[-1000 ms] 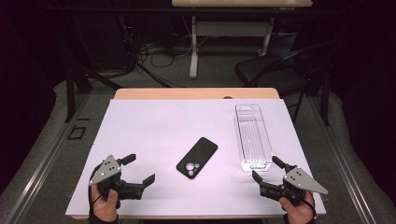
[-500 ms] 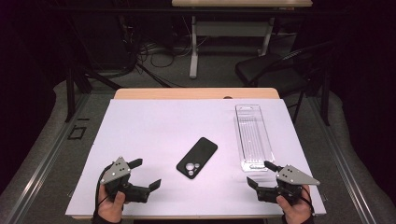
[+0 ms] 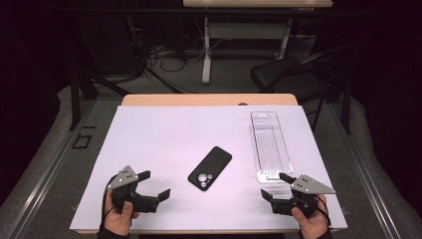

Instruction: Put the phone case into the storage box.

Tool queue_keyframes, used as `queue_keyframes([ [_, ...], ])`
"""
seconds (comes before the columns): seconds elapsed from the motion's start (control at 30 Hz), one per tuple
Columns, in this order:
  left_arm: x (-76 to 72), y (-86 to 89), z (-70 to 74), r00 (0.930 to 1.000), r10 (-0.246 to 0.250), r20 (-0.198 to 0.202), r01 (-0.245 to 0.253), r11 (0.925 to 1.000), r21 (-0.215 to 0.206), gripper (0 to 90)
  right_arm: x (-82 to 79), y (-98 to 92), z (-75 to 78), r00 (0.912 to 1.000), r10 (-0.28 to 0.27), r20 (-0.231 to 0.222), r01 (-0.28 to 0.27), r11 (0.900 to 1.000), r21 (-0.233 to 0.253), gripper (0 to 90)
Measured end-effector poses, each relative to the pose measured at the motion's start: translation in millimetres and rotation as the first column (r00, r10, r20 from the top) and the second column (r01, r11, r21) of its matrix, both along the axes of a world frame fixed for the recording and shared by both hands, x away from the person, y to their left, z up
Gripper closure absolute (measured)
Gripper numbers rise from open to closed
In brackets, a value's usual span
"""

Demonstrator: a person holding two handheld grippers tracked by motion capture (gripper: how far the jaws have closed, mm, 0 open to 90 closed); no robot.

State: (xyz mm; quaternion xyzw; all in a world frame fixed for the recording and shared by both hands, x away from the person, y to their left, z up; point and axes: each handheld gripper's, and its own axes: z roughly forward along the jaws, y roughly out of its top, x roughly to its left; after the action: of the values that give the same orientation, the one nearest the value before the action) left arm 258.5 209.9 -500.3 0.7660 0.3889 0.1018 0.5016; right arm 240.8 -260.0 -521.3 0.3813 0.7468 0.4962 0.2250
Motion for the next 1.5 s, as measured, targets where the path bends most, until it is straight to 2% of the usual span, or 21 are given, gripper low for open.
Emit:
queue_keyframes([
  [0.13,4.6,-1.6,2.7,0.9997,-0.004,-0.025,0.004,1.0000,-0.003,0.4,0.5,3.1,-1.4,1.0000,-0.004,0.003,0.004,1.000,-0.012,14.3],
  [0.27,11.3,-6.7,9.3,0.9987,0.006,-0.051,-0.004,0.9993,0.038,0.4,2.7,4.5,-0.5,0.9998,-0.011,0.017,0.012,1.000,-0.017,14.3],
  [0.43,21.4,-19.7,20.3,0.9964,0.015,-0.083,-0.006,0.9947,0.103,0.4,3.9,4.6,-2.6,0.9997,-0.016,0.020,0.016,1.000,-0.016,14.3],
  [0.47,21.4,-19.7,20.3,0.9964,0.015,-0.083,-0.006,0.9947,0.103,0.5,3.8,4.2,-2.1,0.9996,-0.017,0.024,0.017,1.000,-0.015,14.3],
  [0.5,23.9,-22.7,22.4,0.9958,0.018,-0.090,-0.007,0.9934,0.114,0.5,3.8,4.2,-2.1,0.9996,-0.017,0.024,0.017,1.000,-0.015,14.3],
  [0.53,28.5,-28.3,26.2,0.9926,0.021,-0.120,-0.004,0.9908,0.135,0.4,3.0,3.1,-0.9,0.9994,-0.023,0.025,0.023,1.000,-0.012,14.3],
  [0.57,28.5,-28.3,26.2,0.9926,0.021,-0.120,-0.004,0.9908,0.135,0.4,2.7,2.7,-0.6,0.9994,-0.024,0.024,0.025,1.000,-0.009,14.3],
  [0.63,35.9,-38.3,32.7,0.9890,0.010,-0.148,0.016,0.9840,0.177,0.4,2.4,1.7,-0.4,0.9991,-0.028,0.031,0.028,1.000,-0.007,14.3],
  [0.67,35.9,-38.3,32.7,0.9890,0.010,-0.148,0.016,0.9840,0.177,0.4,2.4,1.7,-0.4,0.9991,-0.028,0.031,0.028,1.000,-0.007,14.3],
  [0.7,40.6,-44.1,37.2,0.9884,0.006,-0.152,0.025,0.9804,0.195,0.4,2.2,1.2,-0.1,0.9988,-0.036,0.034,0.036,0.999,-0.009,14.3],
  [0.93,51.4,-54.0,45.2,0.9866,-0.007,-0.163,0.043,0.9744,0.221,0.4,2.1,1.7,-0.2,0.9985,-0.044,0.033,0.045,0.999,-0.008,14.3],
  [1.03,57.3,-61.4,49.1,0.9844,-0.022,-0.175,0.066,0.9656,0.251,0.4,2.5,2.4,-0.2,0.9986,-0.041,0.033,0.041,0.999,-0.012,14.3],
  [1.07,57.3,-61.4,49.1,0.9844,-0.022,-0.175,0.066,0.9656,0.251,0.4,2.5,2.4,-0.2,0.9986,-0.041,0.033,0.041,0.999,-0.012,14.3],
  [1.27,68.3,-75.2,52.3,0.9798,-0.036,-0.197,0.093,0.9526,0.289,0.5,4.5,2.7,-1.4,0.9991,-0.035,0.024,0.036,0.999,-0.009,14.3],
  [1.4,76.6,-86.4,52.5,0.9741,-0.050,-0.221,0.114,0.9501,0.290,0.4,4.4,2.8,-1.4,0.9993,-0.032,0.022,0.032,0.999,-0.012,14.3],
  [1.43,78.8,-89.7,52.0,0.9739,-0.049,-0.221,0.113,0.9519,0.285,0.4,4.3,3.0,-1.5,0.9992,-0.033,0.024,0.033,0.999,-0.012,14.3],
  [1.5,81.4,-92.4,51.9,0.9736,-0.052,-0.222,0.117,0.9497,0.291,0.4,4.2,3.0,-1.4,0.9992,-0.031,0.026,0.031,0.999,-0.014,14.3],
])
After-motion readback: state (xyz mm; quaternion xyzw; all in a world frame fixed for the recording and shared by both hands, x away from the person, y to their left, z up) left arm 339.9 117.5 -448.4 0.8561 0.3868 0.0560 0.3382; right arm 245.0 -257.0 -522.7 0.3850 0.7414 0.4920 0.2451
